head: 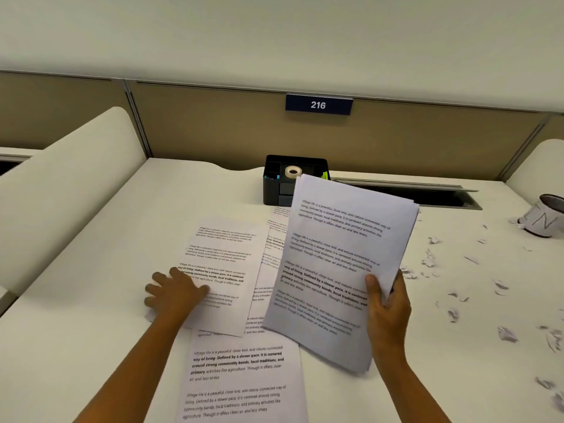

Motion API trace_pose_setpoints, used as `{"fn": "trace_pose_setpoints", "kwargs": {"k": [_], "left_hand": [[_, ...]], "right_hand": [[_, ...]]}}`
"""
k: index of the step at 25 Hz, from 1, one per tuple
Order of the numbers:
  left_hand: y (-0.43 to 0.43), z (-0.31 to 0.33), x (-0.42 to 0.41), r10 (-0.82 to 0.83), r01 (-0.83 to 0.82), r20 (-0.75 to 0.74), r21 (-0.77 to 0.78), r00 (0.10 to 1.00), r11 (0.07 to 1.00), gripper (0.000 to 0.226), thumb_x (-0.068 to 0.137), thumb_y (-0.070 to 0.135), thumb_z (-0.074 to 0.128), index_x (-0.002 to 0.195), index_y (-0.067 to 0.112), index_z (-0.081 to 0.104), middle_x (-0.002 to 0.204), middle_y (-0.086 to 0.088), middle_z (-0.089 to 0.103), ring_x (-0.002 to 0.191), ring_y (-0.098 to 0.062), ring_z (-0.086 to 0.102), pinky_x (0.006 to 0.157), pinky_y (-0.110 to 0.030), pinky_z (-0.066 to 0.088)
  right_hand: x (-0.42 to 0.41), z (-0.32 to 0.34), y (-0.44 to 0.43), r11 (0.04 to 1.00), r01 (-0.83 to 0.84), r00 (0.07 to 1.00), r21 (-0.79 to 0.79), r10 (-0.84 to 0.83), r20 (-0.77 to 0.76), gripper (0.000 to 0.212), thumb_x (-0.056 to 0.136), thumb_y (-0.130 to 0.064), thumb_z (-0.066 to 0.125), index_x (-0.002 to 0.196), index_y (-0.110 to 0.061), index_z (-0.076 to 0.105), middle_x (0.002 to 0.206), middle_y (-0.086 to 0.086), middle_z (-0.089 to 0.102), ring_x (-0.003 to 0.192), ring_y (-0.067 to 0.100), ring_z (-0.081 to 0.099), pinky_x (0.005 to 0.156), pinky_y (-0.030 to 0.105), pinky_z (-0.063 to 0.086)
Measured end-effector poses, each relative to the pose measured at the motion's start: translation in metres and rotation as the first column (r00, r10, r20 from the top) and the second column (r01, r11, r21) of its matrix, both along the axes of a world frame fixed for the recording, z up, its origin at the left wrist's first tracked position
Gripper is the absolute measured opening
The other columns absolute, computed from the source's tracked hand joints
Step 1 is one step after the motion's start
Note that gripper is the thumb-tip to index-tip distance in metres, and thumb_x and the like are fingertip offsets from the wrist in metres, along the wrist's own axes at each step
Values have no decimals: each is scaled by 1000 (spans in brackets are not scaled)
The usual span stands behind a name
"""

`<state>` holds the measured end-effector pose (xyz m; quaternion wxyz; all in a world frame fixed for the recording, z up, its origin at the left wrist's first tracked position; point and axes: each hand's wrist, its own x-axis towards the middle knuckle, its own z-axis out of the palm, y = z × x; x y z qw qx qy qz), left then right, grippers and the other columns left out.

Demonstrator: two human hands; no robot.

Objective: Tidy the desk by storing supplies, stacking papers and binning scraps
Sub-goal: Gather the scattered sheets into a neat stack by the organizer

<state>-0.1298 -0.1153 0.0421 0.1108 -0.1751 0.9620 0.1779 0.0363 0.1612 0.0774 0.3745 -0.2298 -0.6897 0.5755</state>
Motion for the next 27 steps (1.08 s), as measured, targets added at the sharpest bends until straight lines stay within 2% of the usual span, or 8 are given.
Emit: {"fn": "trace_pose_setpoints", "kwargs": {"k": [5,8,13,16,18,20,23,27], "left_hand": [[-18,12,-21,-51,48,114,26,992,999,90,69,37,80,132,0,27,133,-25,29,120,-45,39,98,-48,38],[-26,18,-22,-100,95,100,51,990,994,69,73,28,77,122,2,37,122,-22,50,110,-38,52,89,-43,43],[-30,18,2,-63,153,-281,310,958,938,14,91,12,52,104,6,53,96,-17,62,74,-26,56,62,-32,41],[-31,33,11,36,181,-447,433,894,883,10,94,8,47,100,7,54,92,-10,62,68,-21,56,54,-25,38],[-35,40,9,74,200,-491,482,868,853,14,92,10,53,106,7,55,99,-5,62,76,-23,57,63,-25,41],[-41,44,4,125,201,-451,606,883,769,24,90,16,60,112,10,57,111,-8,65,83,-25,61,72,-34,47],[-35,52,13,166,202,-328,833,930,515,30,87,19,64,116,15,57,109,-8,67,84,-23,65,66,-30,49],[-6,55,37,71,222,-264,907,962,357,23,87,16,63,109,21,61,102,2,70,87,-21,69,70,-31,52]], "right_hand": [[1,-8,14,999,44,996,-17,-42,77,21,92,-22,54,112,-27,50,100,-6,61,89,8,62,72,28,53],[0,-9,16,999,49,995,-24,-47,90,19,92,-21,54,109,-28,50,96,-14,60,88,5,60,71,26,52],[-1,-11,17,998,51,992,-22,-48,113,18,93,-20,53,108,-28,49,97,-9,61,87,3,60,68,24,51],[0,-12,19,999,49,991,-13,-47,123,19,93,-21,53,110,-26,50,101,-1,61,88,14,63,71,31,55],[0,-13,19,998,56,990,-11,-54,132,19,92,-21,54,110,-25,50,103,2,62,90,20,64,73,34,56],[0,-12,18,998,65,987,-2,-64,147,19,92,-22,55,110,-23,52,105,3,63,93,24,64,77,41,57],[-3,-9,17,997,83,981,-3,-81,176,22,91,-24,56,113,-19,55,107,7,65,93,28,65,79,48,57],[-13,4,13,995,85,981,-54,-74,181,18,91,-21,57,108,-24,58,104,4,67,89,24,66,80,46,57]]}}
